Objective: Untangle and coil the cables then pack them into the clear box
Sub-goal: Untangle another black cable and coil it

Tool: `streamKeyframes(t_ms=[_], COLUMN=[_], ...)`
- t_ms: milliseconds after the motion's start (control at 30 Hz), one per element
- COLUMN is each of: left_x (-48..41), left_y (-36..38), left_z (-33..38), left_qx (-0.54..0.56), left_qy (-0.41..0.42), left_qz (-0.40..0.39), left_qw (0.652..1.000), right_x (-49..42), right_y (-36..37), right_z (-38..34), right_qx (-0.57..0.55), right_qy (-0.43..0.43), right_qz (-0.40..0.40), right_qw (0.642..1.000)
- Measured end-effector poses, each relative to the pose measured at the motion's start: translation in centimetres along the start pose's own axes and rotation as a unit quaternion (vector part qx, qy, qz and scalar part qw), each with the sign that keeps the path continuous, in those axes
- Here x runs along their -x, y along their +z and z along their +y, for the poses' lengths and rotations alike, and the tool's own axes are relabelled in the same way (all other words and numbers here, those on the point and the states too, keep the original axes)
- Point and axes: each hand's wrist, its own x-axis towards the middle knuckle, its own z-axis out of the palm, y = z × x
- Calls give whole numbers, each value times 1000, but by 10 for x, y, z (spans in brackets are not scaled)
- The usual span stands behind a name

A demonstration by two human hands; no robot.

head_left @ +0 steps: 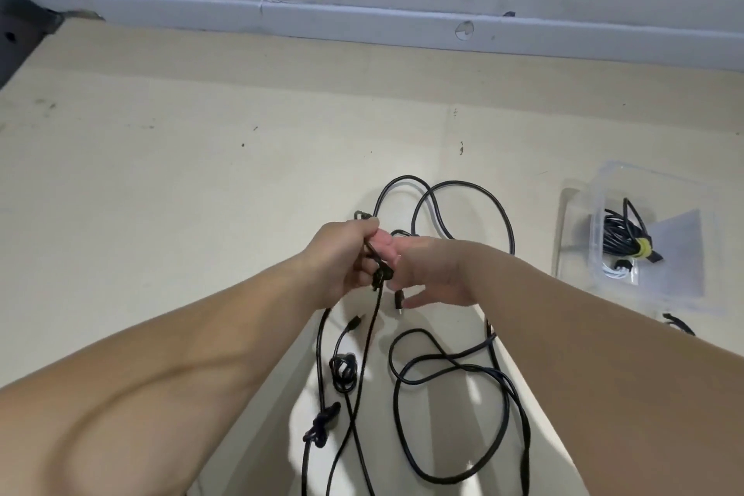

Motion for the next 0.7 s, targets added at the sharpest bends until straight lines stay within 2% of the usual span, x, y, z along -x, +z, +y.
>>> streamKeyframes(t_ms=[67, 133, 267, 367, 500, 600, 667, 700], left_x=[16, 35, 80, 118, 169, 214, 242, 254], left_y=[1, 1, -8, -20, -22, -17, -14, -13], left_z=[13, 27, 51, 59, 66, 73, 73, 71], left_qx=[75, 77, -64, -184, -259, -338, -388, -389], left_qy=[4, 25, 72, 91, 186, 281, 311, 320], left_qz=[-12, -6, 43, 74, 106, 153, 139, 116], left_qw=[997, 997, 994, 976, 942, 885, 856, 856], right_x=[10, 20, 49, 82, 129, 169, 196, 210], right_y=[4, 7, 17, 28, 49, 64, 71, 75], right_z=[-14, -28, -49, -60, -69, -80, -87, -90], right_qx=[11, -14, -150, -223, -188, -107, -65, -49], right_qy=[-11, -13, -25, -46, -55, -62, -70, -71], right_qz=[-24, -30, 24, 83, 144, 158, 152, 147], right_qw=[1000, 999, 988, 970, 970, 980, 984, 985])
